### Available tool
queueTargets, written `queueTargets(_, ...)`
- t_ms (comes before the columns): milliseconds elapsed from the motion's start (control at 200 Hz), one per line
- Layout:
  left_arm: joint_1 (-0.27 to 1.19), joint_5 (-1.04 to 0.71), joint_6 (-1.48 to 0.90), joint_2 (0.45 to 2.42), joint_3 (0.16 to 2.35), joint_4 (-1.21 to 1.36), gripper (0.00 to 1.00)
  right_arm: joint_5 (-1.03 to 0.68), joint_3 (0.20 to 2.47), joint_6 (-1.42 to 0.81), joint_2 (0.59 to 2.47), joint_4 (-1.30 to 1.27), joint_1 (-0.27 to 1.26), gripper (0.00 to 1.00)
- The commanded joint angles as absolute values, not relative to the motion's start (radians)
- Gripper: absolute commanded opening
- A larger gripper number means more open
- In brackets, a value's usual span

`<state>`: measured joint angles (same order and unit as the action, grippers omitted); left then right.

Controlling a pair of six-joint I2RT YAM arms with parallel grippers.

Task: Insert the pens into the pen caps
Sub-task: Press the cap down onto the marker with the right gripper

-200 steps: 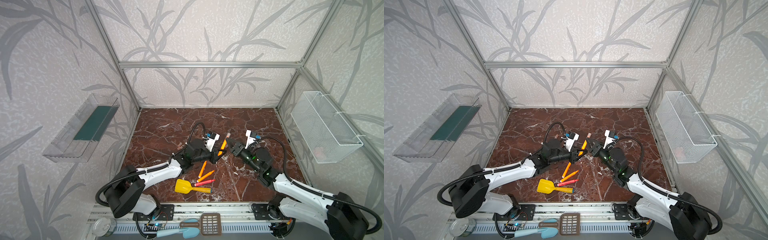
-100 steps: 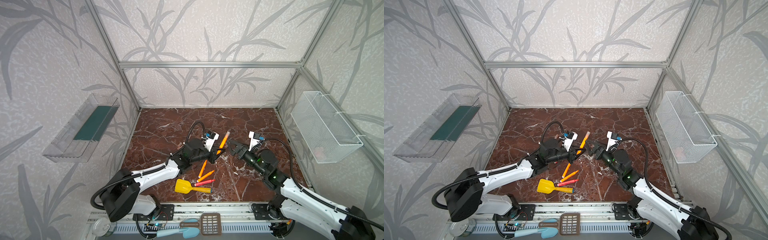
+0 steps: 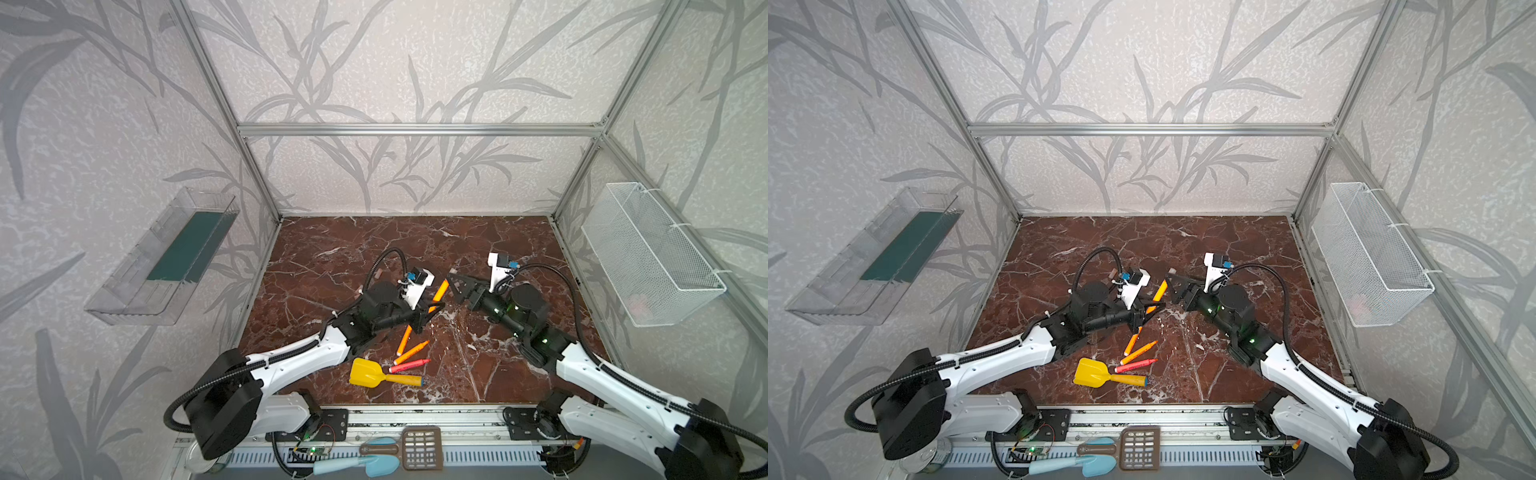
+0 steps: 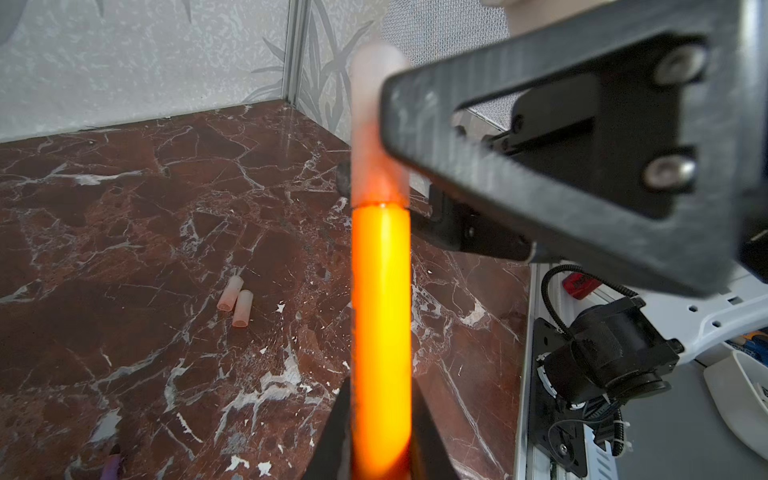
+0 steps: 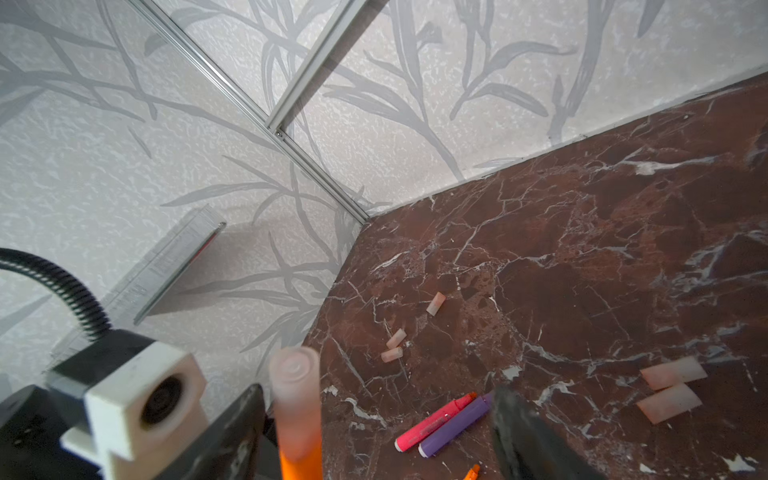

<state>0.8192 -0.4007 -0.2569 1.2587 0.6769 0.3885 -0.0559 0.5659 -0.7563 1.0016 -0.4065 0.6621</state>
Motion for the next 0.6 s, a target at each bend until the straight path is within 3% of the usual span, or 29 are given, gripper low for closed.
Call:
queueTargets(0,0.824,-0.425,-0.209,1.229,0.657,0.383,0.00,-0.101,0.628,-0.750,1.048,-0.443,0.666,0.76)
queueTargets(125,0.827,-0.414,-0.201,1.230,0.655,0.376,0.00,-0.148,0.668,-0.749,1.080,-0.438,0.666,0.68)
queueTargets(450,0.825,-0.415,-0.200,1.229,0.652,0.373,0.00,-0.125,0.671,-0.767,1.085,-0.447,0.666,0.67)
queueTargets(595,0.827,-0.414,-0.199,1.239,0.653,0.374,0.00,-0.153,0.682,-0.778,1.101,-0.458,0.666,0.54)
